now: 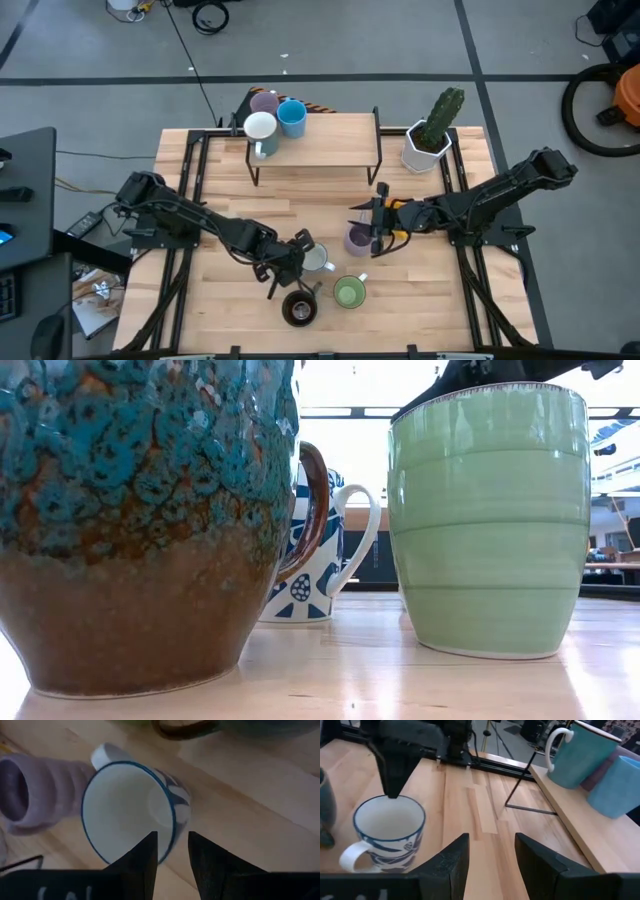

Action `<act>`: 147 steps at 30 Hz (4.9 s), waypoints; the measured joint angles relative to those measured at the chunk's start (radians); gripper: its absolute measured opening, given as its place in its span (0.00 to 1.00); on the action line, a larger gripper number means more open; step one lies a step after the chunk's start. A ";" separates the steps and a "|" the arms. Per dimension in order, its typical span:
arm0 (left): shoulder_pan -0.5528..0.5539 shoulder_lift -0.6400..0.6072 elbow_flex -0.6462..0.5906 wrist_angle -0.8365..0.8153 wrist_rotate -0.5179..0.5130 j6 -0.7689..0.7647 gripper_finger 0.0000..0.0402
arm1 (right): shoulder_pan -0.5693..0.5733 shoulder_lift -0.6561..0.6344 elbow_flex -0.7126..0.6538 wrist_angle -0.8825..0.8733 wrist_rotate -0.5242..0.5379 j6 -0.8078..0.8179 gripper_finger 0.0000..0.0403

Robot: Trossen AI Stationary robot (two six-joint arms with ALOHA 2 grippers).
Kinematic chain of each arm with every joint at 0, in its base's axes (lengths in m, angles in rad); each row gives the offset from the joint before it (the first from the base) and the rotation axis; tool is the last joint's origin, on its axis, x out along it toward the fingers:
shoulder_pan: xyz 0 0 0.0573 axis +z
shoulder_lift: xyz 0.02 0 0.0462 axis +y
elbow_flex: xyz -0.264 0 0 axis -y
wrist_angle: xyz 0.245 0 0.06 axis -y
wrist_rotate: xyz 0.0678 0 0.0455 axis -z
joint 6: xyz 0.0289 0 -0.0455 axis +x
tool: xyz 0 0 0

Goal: Place coffee mugs
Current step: Put the blue mug on the shelf, then put the patterned blue mug on the shelf

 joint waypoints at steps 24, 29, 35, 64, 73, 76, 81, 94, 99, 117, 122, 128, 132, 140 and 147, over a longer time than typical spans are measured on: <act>0.104 0.050 0.005 -0.010 0.068 -0.100 0.06 | -0.060 0.000 0.000 0.001 -0.047 0.002 0.41; 0.165 0.050 0.105 -0.112 0.140 -0.263 0.06 | -0.060 -0.012 0.000 -0.013 0.030 -0.026 0.41; 0.242 0.050 0.259 -0.263 0.159 -0.391 0.06 | -0.060 -0.076 0.000 -0.008 0.229 -0.080 0.41; 0.671 0.120 0.548 -0.234 0.004 -0.443 0.06 | -0.053 -0.085 0.000 -0.068 0.300 0.020 0.41; 0.678 0.195 0.665 -0.273 0.009 -0.428 0.06 | -0.069 -0.077 0.000 -0.047 0.254 0.019 0.41; 0.680 0.219 0.710 -0.309 0.008 -0.424 0.06 | -0.069 -0.077 0.000 -0.051 0.253 0.021 0.41; 0.701 0.226 0.724 -0.309 0.001 -0.390 0.06 | -0.069 -0.077 0.000 -0.055 0.253 0.027 0.41; 0.743 0.226 0.724 -0.329 0.040 -0.414 0.07 | -0.069 -0.076 0.000 -0.053 0.252 0.028 0.41; 0.737 0.233 0.724 -0.353 0.047 -0.417 0.07 | -0.069 -0.076 0.000 -0.053 0.251 0.028 0.41; 0.736 0.241 0.725 -0.309 0.017 -0.404 0.18 | -0.069 -0.076 0.000 -0.053 0.205 0.038 0.41; 0.736 0.241 0.724 -0.301 0.004 -0.393 0.24 | -0.069 -0.076 0.000 -0.053 0.202 0.037 0.41; 0.736 0.241 0.724 -0.278 0.005 -0.392 0.26 | -0.069 -0.076 0.000 -0.056 0.201 0.041 0.41; 0.735 0.241 0.724 -0.261 0.005 -0.382 0.26 | -0.069 -0.076 0.000 -0.057 0.201 0.042 0.41; 0.729 0.240 0.730 -0.207 -0.018 -0.368 0.33 | -0.077 -0.076 -0.027 -0.033 0.201 0.035 0.41; 0.710 0.225 0.764 -0.216 -0.022 -0.377 0.46 | -0.104 -0.076 -0.049 0.071 0.192 -0.045 0.41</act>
